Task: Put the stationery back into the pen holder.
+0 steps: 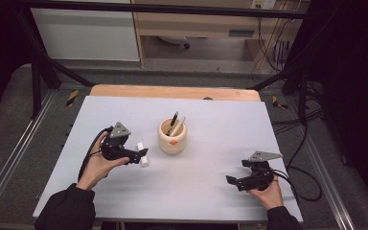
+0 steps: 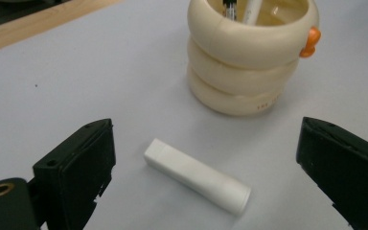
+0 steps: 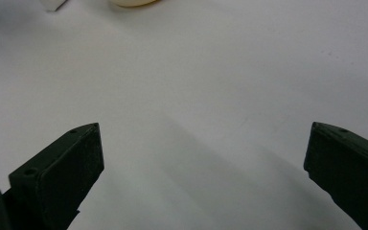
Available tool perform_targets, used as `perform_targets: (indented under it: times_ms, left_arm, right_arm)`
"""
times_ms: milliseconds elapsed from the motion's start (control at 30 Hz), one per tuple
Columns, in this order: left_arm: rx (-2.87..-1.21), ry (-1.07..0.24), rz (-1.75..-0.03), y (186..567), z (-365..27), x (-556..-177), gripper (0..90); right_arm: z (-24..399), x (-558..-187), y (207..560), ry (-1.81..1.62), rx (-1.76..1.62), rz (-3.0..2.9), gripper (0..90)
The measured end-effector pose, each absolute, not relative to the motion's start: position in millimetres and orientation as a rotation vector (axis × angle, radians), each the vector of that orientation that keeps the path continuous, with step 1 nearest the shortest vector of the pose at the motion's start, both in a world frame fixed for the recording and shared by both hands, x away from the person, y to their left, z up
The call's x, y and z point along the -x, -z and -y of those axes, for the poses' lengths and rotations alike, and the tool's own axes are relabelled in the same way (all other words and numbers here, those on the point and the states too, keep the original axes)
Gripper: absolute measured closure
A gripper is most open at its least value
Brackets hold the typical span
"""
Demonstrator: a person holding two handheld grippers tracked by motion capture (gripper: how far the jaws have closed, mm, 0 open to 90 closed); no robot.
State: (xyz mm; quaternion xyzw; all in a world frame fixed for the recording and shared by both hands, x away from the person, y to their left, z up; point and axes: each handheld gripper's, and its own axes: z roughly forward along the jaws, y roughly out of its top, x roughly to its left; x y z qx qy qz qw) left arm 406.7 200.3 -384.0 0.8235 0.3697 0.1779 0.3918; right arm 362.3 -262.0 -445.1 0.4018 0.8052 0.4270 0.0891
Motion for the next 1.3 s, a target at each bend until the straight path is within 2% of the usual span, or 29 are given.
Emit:
perform_targets:
  times_ms: [367, 467, 633, 933, 1133, 1300]
  left_arm:
    - [-2.115, -0.435, -0.942, 411.5, -220.0, -391.0, 6.5]
    - [-2.106, -0.446, -0.952, 414.0, -227.9, -391.9, 15.3]
    - [-2.084, -0.481, -1.002, 417.4, -238.7, -405.1, 40.9]
    - [-2.102, -0.512, -1.045, 419.8, -235.0, -438.2, 73.0]
    - [-2.056, -0.495, -1.058, 425.9, -230.5, -454.0, 84.9]
    - [-2.091, -0.477, -1.052, 430.5, -222.9, -463.5, 89.1]
  right_arm:
    - [260.8, -362.5, 445.7, -1.268, -1.194, -2.4, 0.7]
    - [260.5, -362.6, 445.7, -1.269, -1.202, -2.397, 0.7]
    - [260.1, -363.0, 446.5, -1.259, -1.2, -2.405, 0.7]
    - [259.8, -363.1, 446.8, -1.259, -1.198, -2.405, 0.7]
    - [259.9, -363.3, 447.0, -1.259, -1.193, -2.406, 0.7]
    - [259.2, -363.0, 447.3, -1.259, -1.199, -2.408, 0.7]
